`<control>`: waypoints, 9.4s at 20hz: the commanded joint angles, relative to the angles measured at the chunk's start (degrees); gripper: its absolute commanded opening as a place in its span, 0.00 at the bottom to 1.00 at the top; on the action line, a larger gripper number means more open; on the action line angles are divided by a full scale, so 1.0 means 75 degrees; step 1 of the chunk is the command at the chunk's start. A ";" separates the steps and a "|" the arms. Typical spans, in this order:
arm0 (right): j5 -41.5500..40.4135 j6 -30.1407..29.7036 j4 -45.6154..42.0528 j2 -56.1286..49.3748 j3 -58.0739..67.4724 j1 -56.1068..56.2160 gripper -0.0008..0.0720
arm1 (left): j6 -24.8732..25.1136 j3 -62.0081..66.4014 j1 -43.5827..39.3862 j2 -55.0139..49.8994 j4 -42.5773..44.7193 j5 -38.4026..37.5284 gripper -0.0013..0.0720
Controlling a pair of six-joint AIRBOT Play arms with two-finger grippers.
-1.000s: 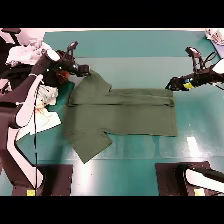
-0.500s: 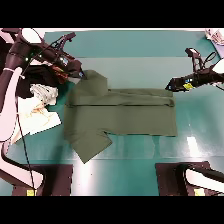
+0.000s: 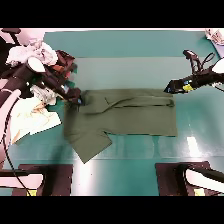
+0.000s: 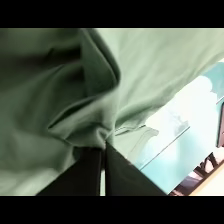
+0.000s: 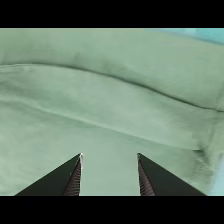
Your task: Fold the shirts.
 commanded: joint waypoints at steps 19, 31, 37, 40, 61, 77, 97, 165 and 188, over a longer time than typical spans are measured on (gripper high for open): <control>-0.0015 -0.0003 -0.0035 0.0003 0.0000 0.0606 0.56 | -0.0545 -0.1559 -0.0003 0.1364 0.2020 0.1483 0.89; 0.0233 -0.0006 -0.0326 0.0731 -0.1218 -0.0047 0.57 | -0.1157 -0.2052 -0.0003 0.3520 0.3465 0.0685 0.89; -0.0073 -0.0198 -0.0166 0.2294 -0.3305 -0.1411 0.57 | -0.1428 -0.4587 -0.0003 0.5432 0.1982 0.0178 0.89; -0.0079 -0.0224 0.0000 0.2716 -0.3780 -0.1705 0.70 | -0.1413 -0.5403 -0.0003 0.5534 0.1550 0.0181 0.89; -0.0087 -0.0271 0.0382 0.3042 -0.4057 -0.1833 0.87 | -0.0659 -0.6980 -0.0003 0.5549 -0.1437 0.2786 0.05; -0.1320 -0.0580 0.0050 0.2795 -0.5916 -0.2815 0.89 | -0.1110 -0.5493 -0.0003 0.5549 -0.2267 0.2197 0.05; 0.0382 0.0306 -0.0487 0.3885 -0.2774 -0.2226 0.05 | -0.3494 -0.5298 -0.0003 0.7985 -0.1515 0.3523 0.05; -0.1961 -0.0026 -0.1454 0.0595 -0.1428 -0.1769 0.77 | -0.0420 -0.0586 -0.2294 0.1137 0.0895 0.2492 0.23; 0.0364 -0.3867 0.2532 -0.3704 0.0157 -0.3401 0.97 | -0.0819 0.1556 -0.3357 -0.1378 0.0854 0.3258 0.09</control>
